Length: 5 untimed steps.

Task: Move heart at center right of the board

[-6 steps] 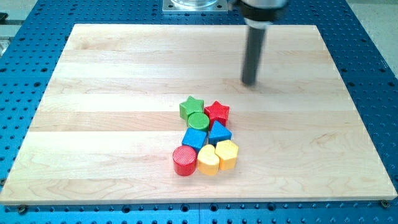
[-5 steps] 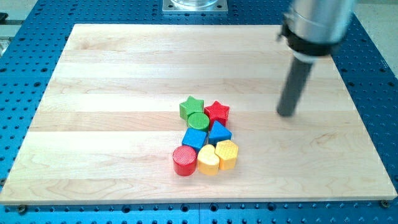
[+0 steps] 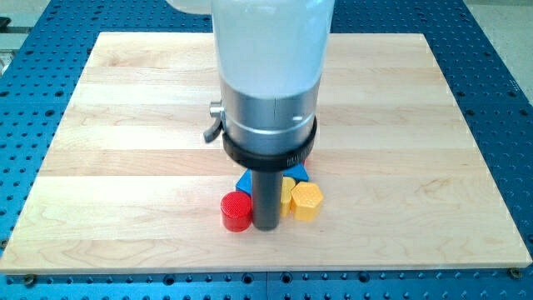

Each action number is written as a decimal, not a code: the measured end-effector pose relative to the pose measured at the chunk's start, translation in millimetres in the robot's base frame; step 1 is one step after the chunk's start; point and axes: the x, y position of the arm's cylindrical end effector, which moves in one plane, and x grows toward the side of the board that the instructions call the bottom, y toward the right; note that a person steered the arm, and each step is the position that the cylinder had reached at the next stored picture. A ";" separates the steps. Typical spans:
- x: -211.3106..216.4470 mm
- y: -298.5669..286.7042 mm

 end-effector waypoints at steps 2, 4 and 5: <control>-31.8 61.0; -57.9 144.2; -123.2 142.4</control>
